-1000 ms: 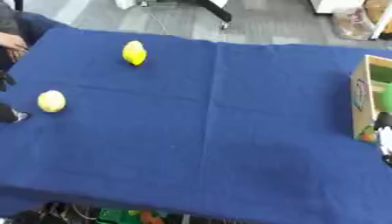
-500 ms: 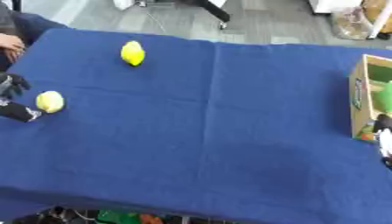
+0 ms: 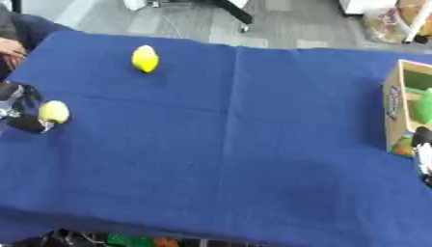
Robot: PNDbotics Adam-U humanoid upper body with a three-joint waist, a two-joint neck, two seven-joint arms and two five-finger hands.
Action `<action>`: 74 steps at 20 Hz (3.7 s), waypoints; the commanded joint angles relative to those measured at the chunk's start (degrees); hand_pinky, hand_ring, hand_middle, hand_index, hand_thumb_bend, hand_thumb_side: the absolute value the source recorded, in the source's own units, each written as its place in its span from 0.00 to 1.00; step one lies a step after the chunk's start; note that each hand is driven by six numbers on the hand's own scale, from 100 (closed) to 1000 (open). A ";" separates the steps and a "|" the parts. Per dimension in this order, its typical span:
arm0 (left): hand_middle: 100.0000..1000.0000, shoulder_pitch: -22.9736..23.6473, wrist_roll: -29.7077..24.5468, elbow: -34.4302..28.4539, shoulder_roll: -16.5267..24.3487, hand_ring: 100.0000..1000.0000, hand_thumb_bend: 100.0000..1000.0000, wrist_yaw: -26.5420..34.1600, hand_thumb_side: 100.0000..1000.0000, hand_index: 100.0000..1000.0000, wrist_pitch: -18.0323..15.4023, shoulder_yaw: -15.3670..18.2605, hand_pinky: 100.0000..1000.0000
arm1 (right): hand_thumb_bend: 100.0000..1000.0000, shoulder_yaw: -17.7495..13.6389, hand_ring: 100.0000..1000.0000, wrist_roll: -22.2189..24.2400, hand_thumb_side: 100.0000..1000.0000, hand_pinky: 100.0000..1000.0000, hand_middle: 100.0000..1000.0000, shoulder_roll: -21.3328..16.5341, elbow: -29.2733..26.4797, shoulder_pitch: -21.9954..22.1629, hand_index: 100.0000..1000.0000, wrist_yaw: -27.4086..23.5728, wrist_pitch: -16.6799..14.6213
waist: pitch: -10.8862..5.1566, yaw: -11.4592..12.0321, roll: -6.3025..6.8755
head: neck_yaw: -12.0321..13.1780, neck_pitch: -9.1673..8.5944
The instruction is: Pick up the objects with one hand, pass them to the other hand, and then place them into the box on the other side of the table.
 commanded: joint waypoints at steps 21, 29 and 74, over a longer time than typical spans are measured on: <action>0.30 1.57 11.53 -17.81 3.01 0.35 0.00 8.80 0.00 0.45 -0.54 2.32 0.60 | 0.00 -0.20 0.20 0.09 0.56 0.25 0.19 -0.77 -1.24 -0.40 0.98 -0.79 0.46 | -0.47 0.26 0.25 | -0.58 -0.13; 0.28 2.63 13.59 -36.51 2.02 0.34 0.00 24.45 0.01 0.42 -2.58 2.12 0.59 | 0.00 0.69 0.21 0.83 0.47 0.26 0.19 -1.74 -1.24 -3.91 0.96 -0.79 -1.89 | -0.80 0.38 0.08 | -1.19 -0.13; 0.28 -11.46 -3.09 -48.73 -10.82 0.34 0.00 51.62 0.22 0.42 -3.69 -20.06 0.60 | 0.00 17.60 0.06 16.18 0.21 0.05 0.03 0.61 -1.24 -31.21 0.89 -5.73 -11.47 | -1.04 1.05 -0.93 | -2.78 -0.13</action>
